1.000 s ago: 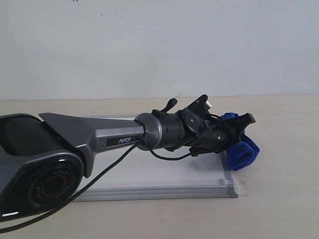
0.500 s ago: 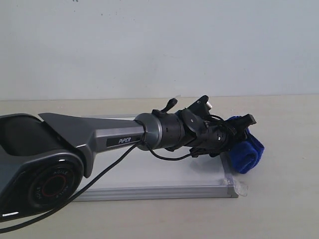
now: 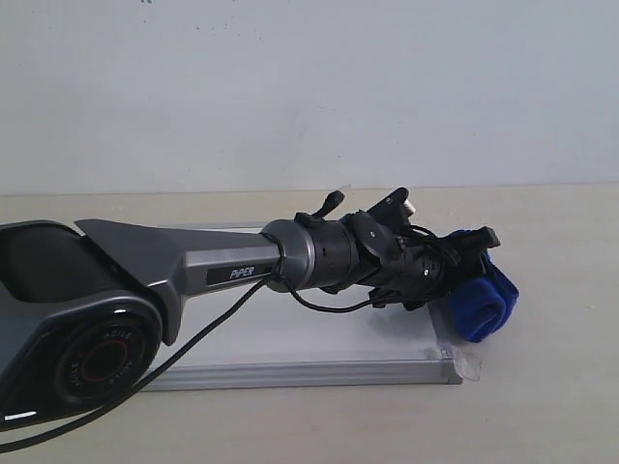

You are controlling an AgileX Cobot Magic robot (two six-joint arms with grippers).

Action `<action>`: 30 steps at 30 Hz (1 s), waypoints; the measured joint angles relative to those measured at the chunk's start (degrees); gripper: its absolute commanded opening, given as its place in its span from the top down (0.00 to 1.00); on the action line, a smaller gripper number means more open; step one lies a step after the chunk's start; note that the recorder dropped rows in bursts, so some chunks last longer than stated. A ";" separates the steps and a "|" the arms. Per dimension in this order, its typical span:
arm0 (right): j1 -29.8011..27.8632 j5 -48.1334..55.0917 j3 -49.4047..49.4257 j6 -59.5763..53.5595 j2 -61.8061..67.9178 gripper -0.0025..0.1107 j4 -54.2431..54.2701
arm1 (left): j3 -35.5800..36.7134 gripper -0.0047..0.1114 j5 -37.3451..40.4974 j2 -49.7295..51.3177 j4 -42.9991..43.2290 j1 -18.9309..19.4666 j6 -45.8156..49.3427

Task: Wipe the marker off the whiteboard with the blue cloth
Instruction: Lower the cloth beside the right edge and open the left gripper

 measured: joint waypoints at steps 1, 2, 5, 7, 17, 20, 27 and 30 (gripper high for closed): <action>0.00 0.00 0.00 0.00 0.00 0.98 0.00 | 0.00 0.29 0.04 0.00 0.00 0.00 0.11; 0.00 0.00 0.00 0.00 0.00 0.98 0.00 | 0.00 0.27 0.04 0.00 0.00 0.00 0.09; 0.00 0.00 0.00 0.00 0.00 0.98 0.00 | -0.12 0.27 0.04 -0.11 0.00 -0.10 0.09; 0.00 0.00 0.00 0.00 0.00 0.98 0.00 | -0.12 0.27 0.04 -0.11 0.00 -0.14 0.09; 0.00 0.00 0.00 0.00 0.00 0.98 0.00 | -0.12 0.27 0.72 -0.23 0.00 -0.14 0.09; 0.00 0.00 0.00 0.00 0.00 0.98 0.00 | -0.12 0.29 2.34 -0.80 0.98 -0.04 0.09; 0.00 0.00 0.00 0.00 0.00 0.98 0.00 | -0.12 0.32 9.35 -2.09 3.70 2.53 0.13; 0.00 0.00 0.00 0.00 0.00 0.98 0.00 | -0.12 0.32 10.28 -2.21 6.14 3.20 -0.54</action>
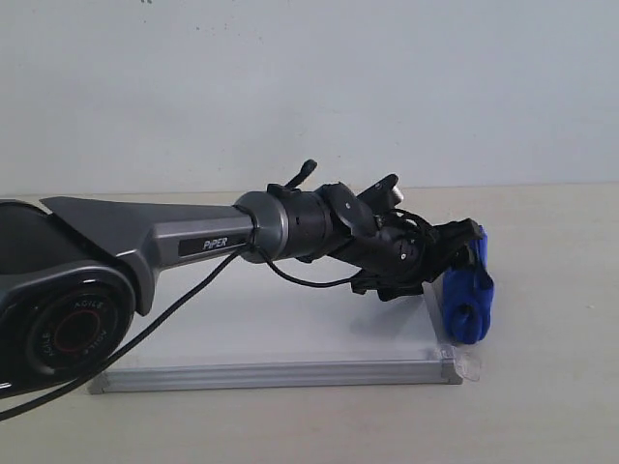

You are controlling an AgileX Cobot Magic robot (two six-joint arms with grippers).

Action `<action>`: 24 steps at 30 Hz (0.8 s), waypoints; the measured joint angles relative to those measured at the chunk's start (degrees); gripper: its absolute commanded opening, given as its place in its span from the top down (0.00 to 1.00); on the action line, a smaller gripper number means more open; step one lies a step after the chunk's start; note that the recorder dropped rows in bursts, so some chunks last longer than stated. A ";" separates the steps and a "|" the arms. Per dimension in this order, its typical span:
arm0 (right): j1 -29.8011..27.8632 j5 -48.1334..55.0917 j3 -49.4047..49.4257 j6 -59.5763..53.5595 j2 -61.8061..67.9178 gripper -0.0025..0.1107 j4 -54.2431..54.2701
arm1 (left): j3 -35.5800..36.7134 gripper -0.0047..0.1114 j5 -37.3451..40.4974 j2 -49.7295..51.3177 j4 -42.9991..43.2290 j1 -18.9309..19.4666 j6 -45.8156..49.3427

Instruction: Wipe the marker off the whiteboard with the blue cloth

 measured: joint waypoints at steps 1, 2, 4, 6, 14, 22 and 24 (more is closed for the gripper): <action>0.00 0.00 0.00 0.00 0.00 0.98 0.00 | 0.00 0.32 0.00 0.00 0.86 0.09 -0.32; 0.00 0.00 0.00 0.00 0.00 0.98 0.00 | 0.00 0.32 0.11 0.00 2.03 0.09 -1.15; 0.00 0.00 0.00 0.00 0.00 0.98 0.00 | 0.00 0.32 0.11 0.00 4.08 0.09 -3.10; 0.00 0.00 0.00 0.00 0.00 0.98 0.12 | 0.00 0.33 0.11 -0.22 5.29 0.09 -4.81; 0.00 0.00 0.00 0.00 0.00 0.98 0.12 | 0.00 0.34 0.45 -2.24 6.96 0.09 -6.63; 0.00 0.00 0.00 0.00 0.00 0.98 0.12 | 0.00 0.34 1.12 -3.94 10.66 0.09 -8.12; 0.00 0.00 0.00 0.00 0.00 0.98 0.12 | 0.00 0.34 1.71 -3.94 11.37 0.09 -8.32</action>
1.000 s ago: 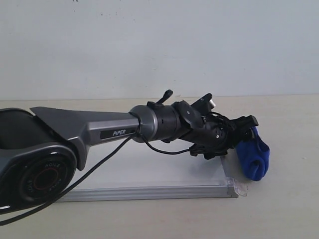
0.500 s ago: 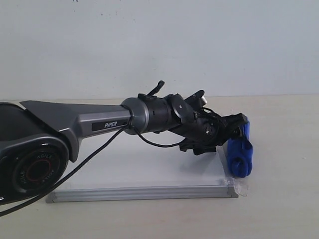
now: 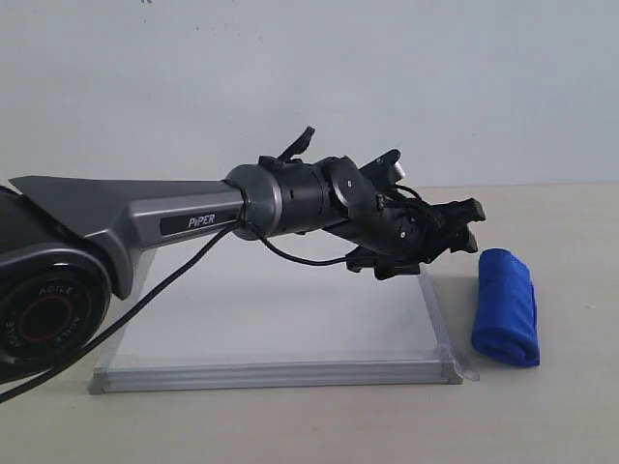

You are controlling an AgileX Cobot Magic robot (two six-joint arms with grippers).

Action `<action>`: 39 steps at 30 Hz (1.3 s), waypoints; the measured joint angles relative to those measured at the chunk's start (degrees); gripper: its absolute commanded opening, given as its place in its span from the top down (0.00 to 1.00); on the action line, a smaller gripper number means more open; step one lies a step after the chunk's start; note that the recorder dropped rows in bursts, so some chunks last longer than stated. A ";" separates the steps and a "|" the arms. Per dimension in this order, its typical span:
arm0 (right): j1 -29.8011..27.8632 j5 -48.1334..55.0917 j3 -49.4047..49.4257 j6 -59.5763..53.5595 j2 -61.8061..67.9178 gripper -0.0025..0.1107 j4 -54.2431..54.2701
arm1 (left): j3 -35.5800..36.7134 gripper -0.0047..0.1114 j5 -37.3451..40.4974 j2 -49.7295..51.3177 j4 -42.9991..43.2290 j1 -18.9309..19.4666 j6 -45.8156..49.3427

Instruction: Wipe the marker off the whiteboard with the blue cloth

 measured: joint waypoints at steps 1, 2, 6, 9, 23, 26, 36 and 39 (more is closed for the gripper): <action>0.00 0.00 0.00 0.00 0.00 0.98 0.00 | 0.00 0.34 0.11 -0.05 0.16 0.00 0.00; 0.00 0.00 0.00 0.00 0.00 0.98 0.00 | 0.00 0.34 0.11 -0.32 0.47 0.00 0.00; 0.00 0.00 0.00 0.00 0.00 0.98 0.00 | 0.00 0.34 0.22 -1.31 0.83 0.00 0.00; 0.00 0.00 0.00 0.00 0.00 0.98 0.00 | 0.00 0.34 0.22 -1.40 0.83 0.00 0.19; 0.00 0.00 0.00 0.00 0.00 0.98 0.00 | 0.00 0.34 3.12 -1.40 14.93 -4.23 2.09; 0.00 0.00 0.00 0.00 0.00 0.98 0.00 | 0.00 0.34 3.26 -1.29 15.11 -4.85 2.83; 0.00 0.00 0.00 0.00 0.00 0.98 0.00 | -0.60 0.34 3.05 1.66 13.20 -5.97 4.50; 0.00 0.00 0.00 0.00 0.00 0.98 0.00 | -0.60 0.37 3.05 1.80 11.87 -6.02 5.28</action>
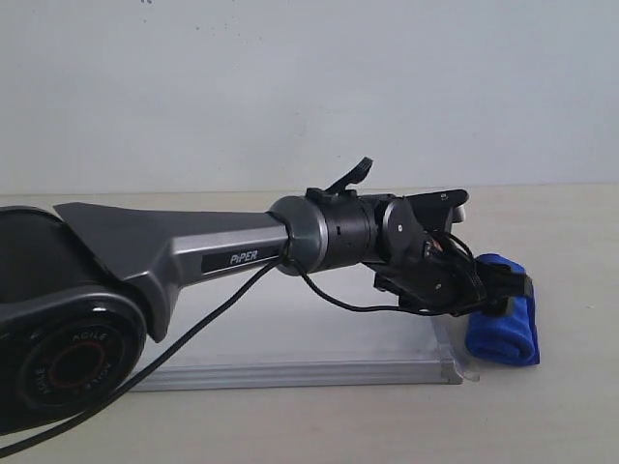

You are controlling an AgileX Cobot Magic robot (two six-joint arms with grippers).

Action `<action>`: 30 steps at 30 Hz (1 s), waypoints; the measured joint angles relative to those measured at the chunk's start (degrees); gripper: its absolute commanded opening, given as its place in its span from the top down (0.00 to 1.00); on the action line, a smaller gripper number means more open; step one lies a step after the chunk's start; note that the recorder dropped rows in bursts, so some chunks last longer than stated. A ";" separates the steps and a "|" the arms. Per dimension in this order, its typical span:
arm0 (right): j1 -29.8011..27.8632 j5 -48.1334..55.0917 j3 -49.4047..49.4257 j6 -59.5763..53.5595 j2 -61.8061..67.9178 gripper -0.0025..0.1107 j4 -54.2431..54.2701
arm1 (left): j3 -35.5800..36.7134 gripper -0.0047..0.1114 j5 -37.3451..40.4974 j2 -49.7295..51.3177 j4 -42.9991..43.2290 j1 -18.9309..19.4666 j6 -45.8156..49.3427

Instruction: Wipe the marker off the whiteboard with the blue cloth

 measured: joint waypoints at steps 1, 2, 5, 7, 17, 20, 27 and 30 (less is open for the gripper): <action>0.00 0.00 0.00 0.00 0.00 0.98 0.00 | 0.00 0.41 -0.15 0.00 -0.62 0.00 0.37; 0.00 0.00 0.00 0.00 0.00 0.98 0.00 | 0.00 0.45 -0.31 0.00 -1.24 0.00 0.96; 0.00 0.00 0.00 0.00 0.00 0.98 0.00 | 0.00 0.57 -0.75 0.10 -2.73 -0.10 2.14; 0.00 0.00 0.00 0.00 0.00 0.98 0.00 | 0.00 0.63 -1.22 0.09 -3.10 -0.25 2.51; 0.00 0.00 0.00 0.00 0.00 0.98 0.00 | 0.00 0.69 -1.85 0.22 -3.22 -0.25 3.04; 0.00 0.00 0.00 0.00 0.00 0.98 0.00 | 0.00 0.69 -1.85 0.54 -3.22 -0.25 3.04; 0.00 0.00 0.00 0.00 0.00 0.98 0.00 | 0.00 0.81 -1.94 0.80 -3.56 -0.25 3.57; 0.00 0.00 0.00 0.00 0.00 0.98 0.00 | 0.00 0.92 -1.94 0.82 -3.56 -0.25 4.47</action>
